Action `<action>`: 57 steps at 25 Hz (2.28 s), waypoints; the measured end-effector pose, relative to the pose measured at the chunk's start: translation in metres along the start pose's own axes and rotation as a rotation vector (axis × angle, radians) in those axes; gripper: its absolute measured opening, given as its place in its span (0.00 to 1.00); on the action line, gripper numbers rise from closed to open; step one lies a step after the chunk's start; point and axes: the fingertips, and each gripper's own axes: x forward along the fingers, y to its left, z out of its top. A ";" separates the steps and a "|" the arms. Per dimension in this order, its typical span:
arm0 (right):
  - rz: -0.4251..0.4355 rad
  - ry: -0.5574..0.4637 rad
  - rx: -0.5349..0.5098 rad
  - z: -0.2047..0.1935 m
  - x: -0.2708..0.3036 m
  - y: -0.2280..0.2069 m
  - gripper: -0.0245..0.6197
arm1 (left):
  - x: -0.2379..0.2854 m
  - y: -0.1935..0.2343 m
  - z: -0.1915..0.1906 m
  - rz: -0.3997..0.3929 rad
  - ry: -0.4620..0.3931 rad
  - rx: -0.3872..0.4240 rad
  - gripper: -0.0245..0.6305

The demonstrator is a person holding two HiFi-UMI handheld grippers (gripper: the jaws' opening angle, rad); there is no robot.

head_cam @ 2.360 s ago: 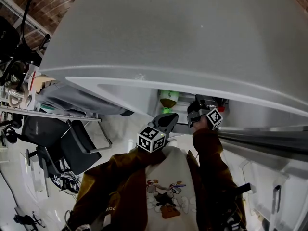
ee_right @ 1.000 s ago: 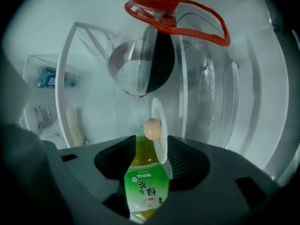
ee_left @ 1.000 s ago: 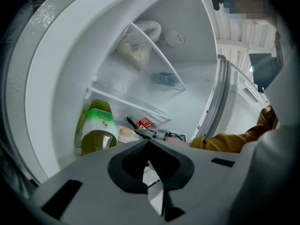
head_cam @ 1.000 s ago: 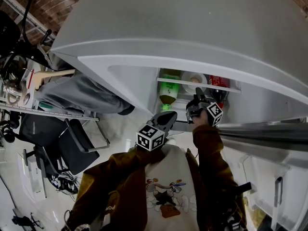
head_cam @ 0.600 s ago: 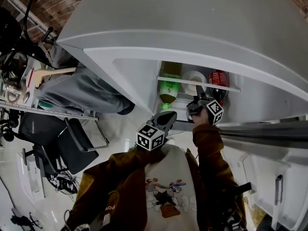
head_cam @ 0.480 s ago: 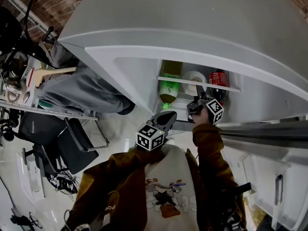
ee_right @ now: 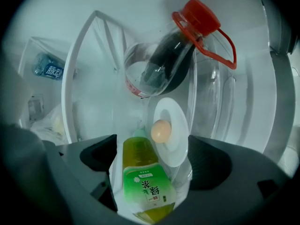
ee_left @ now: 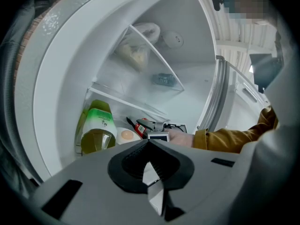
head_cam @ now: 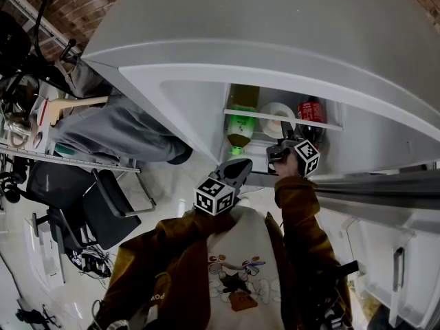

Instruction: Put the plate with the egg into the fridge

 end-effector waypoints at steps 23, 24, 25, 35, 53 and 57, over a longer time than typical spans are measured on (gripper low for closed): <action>-0.018 -0.011 0.001 -0.004 -0.012 -0.005 0.94 | -0.007 -0.005 -0.005 0.002 -0.004 -0.003 0.05; -0.011 -0.009 0.003 -0.004 -0.013 -0.004 0.94 | -0.007 -0.006 -0.006 0.001 -0.003 -0.004 0.05; -0.007 -0.008 0.003 -0.003 -0.014 -0.003 0.94 | -0.007 -0.006 -0.006 0.000 -0.002 -0.006 0.05; 0.010 0.006 -0.006 -0.005 -0.027 -0.004 0.94 | -0.008 -0.014 -0.010 -0.006 -0.003 -0.007 0.05; 0.088 -0.007 -0.012 -0.005 -0.056 -0.014 0.61 | -0.009 -0.019 -0.021 -0.012 0.016 -0.031 0.05; 0.073 -0.027 -0.005 -0.003 -0.058 -0.020 0.48 | -0.009 -0.020 -0.021 -0.013 0.016 -0.030 0.05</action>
